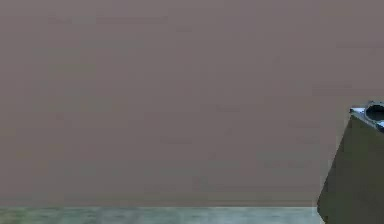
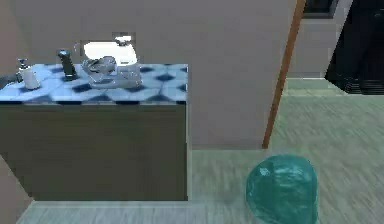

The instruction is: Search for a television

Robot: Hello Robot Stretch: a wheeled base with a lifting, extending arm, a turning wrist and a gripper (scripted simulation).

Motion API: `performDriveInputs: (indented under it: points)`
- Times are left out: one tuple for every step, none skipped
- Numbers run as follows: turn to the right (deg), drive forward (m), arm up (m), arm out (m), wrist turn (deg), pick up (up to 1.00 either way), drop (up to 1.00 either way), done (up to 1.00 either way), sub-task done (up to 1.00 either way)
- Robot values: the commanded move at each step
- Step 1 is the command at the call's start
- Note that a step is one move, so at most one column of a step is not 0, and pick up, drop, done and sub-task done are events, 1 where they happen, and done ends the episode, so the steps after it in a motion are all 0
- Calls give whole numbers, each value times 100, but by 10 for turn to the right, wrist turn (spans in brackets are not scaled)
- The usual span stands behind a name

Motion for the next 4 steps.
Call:
performDriveInputs:
  points:
    - [-450,0,0,0,0,0,0,0,0]
    - [-450,0,0,0,0,0,0,0,0]
    - [-150,0,0,0,0,0,0,0,0]
    - [0,100,0,0,0,0,0,0,0]
